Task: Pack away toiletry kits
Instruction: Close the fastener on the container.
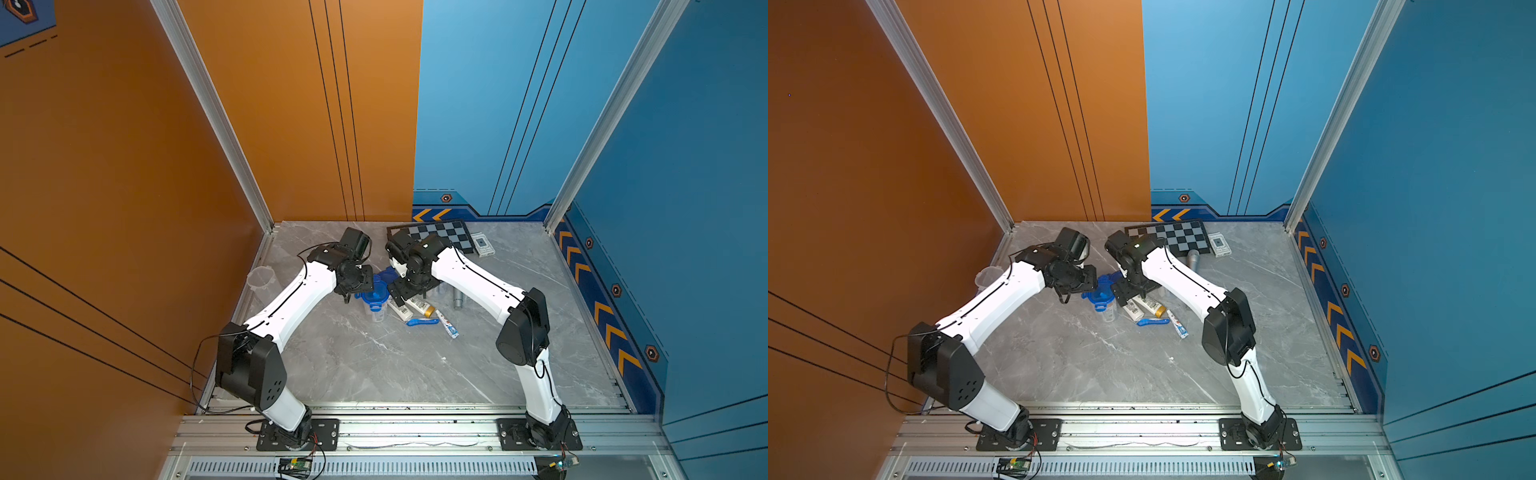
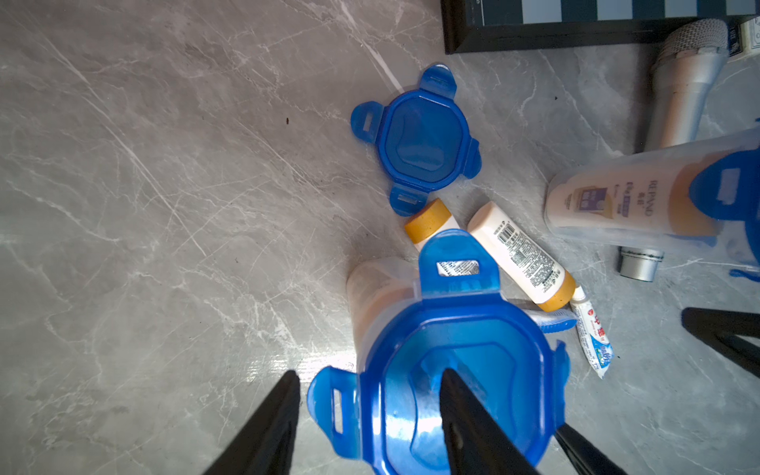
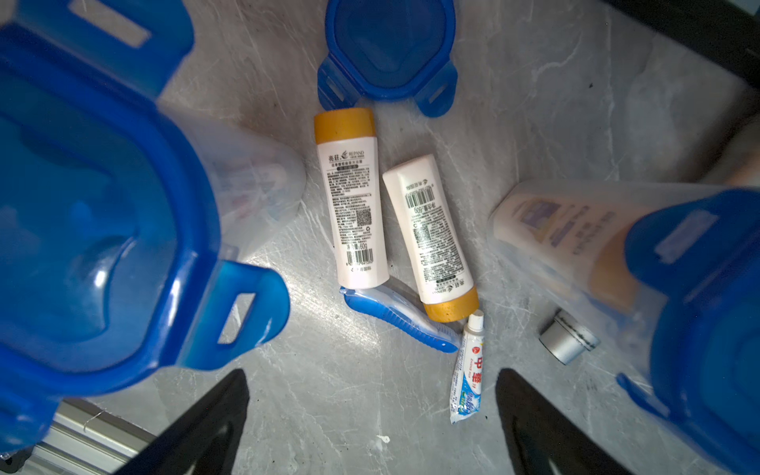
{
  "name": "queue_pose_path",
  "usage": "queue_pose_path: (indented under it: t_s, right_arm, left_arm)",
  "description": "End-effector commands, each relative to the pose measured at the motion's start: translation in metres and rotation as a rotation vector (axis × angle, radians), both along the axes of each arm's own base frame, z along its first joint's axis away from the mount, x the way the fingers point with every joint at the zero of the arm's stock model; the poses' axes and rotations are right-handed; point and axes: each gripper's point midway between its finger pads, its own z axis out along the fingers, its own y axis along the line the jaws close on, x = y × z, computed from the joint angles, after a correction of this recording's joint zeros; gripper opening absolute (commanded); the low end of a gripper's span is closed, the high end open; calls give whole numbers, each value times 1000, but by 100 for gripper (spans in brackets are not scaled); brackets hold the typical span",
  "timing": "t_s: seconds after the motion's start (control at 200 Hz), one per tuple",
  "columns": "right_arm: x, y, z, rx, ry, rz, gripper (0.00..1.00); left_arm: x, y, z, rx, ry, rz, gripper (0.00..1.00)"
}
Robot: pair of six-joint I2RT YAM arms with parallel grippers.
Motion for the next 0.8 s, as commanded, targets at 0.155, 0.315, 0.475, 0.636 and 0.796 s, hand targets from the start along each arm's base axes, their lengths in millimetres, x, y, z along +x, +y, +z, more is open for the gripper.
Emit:
queue_pose_path:
  t_s: [0.155, 0.315, 0.475, 0.636, 0.796]
  right_arm:
    - [9, 14, 1, 34, -13, 6, 95]
    - [12, 20, 1, 46, -12, 9, 95]
    - [11, 22, 0, 46, -10, 16, 95]
    - [6, 17, 1, 38, 1, 13, 95]
    - [-4, 6, 11, 35, 9, -5, 95]
  left_arm:
    - [-5, 7, -3, 53, 25, 3, 56]
    - [-5, 12, -5, 60, 31, 10, 55]
    - [-5, 13, -8, 70, 37, 3, 55]
    - [-4, 12, -10, 68, 43, 1, 54]
    - [-3, 11, -6, 65, 40, -4, 54]
